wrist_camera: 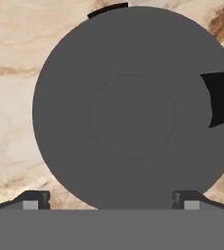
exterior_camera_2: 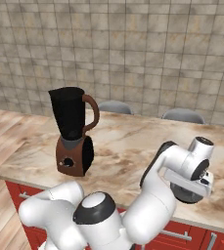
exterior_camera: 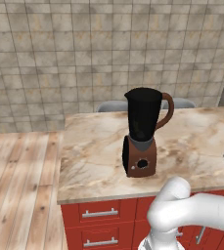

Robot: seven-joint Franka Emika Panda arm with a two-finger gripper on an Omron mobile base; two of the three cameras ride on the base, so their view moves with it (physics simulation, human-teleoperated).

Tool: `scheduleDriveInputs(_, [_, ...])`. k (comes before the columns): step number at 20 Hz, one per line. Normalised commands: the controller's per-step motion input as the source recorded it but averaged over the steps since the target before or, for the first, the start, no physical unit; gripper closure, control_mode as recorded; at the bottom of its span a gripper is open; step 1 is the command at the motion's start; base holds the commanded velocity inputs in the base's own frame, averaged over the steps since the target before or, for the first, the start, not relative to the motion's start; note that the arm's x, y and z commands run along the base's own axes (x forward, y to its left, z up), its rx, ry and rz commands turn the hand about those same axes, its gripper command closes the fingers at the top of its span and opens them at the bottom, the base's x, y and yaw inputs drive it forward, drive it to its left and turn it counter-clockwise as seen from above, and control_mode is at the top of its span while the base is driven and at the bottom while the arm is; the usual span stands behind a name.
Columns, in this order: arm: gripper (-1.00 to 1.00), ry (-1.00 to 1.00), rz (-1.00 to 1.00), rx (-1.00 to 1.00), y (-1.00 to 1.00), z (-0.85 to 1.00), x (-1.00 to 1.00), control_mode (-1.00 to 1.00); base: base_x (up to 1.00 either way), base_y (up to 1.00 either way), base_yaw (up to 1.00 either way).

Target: Grab the lime and lemon wedge from the fridge, place them in the blender, close the lid, and turn on the blender to create a marinade.

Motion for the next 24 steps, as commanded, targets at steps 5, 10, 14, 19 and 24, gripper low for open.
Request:
scheduleDriveInputs(5, [-1.00,-0.05,0.00,-0.16,-0.02,-0.01,0.29,-1.00,0.00,0.00,0.00])
scheduleDriveInputs(10, [-1.00,-0.05,0.00,-0.15,-0.03,0.00,0.31,-1.00,0.00,0.00,0.00])
scheduleDriveInputs(14, [-1.00,0.02,0.00,-0.01,-0.03,-0.02,0.00,-1.00,0.00,0.00,0.00])
scheduleDriveInputs(19, [-1.00,0.01,0.00,0.07,-0.47,-0.13,-0.01,-1.00,0.00,0.00,0.00])
scheduleDriveInputs(24, [-1.00,0.01,-0.02,0.08,-0.17,-0.01,0.00,-1.00,0.00,0.00,0.00])
